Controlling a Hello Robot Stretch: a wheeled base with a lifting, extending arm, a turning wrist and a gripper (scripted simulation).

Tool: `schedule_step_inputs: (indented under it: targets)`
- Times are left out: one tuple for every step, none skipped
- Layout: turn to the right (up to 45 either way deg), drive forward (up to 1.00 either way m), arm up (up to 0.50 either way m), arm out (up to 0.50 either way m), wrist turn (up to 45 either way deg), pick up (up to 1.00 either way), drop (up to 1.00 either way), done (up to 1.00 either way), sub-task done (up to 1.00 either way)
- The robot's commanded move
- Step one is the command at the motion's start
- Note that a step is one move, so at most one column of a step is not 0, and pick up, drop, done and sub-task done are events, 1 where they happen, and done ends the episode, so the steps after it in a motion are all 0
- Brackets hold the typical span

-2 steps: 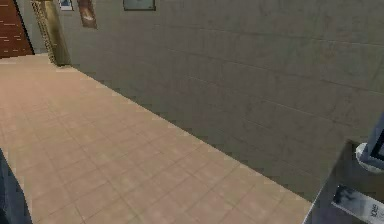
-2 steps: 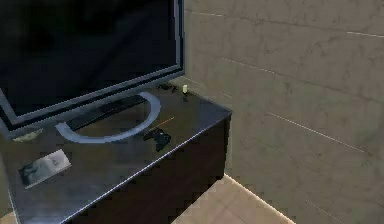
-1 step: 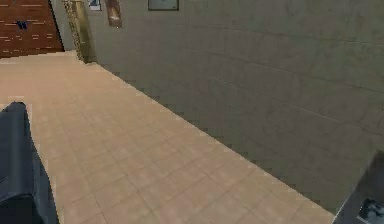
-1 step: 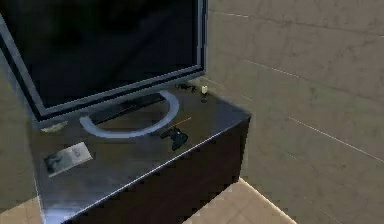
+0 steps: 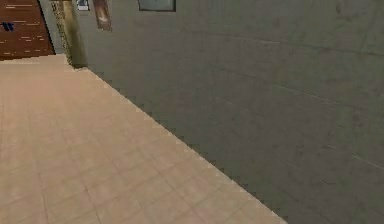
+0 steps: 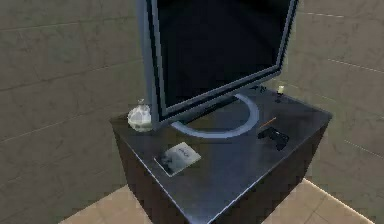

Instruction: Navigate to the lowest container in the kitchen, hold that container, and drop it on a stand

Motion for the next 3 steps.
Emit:
schedule_step_inputs:
  targets:
    - [0.0,0.20,0.00,0.00,0.0,0.00,0.00,0.00,0.00]
    - [-36.0,0.00,0.00,0.00,0.0,0.00,0.00,0.00,0.00]
    - [0.0,1.00,0.00,0.00,0.0,0.00,0.00,0.00,0.00]
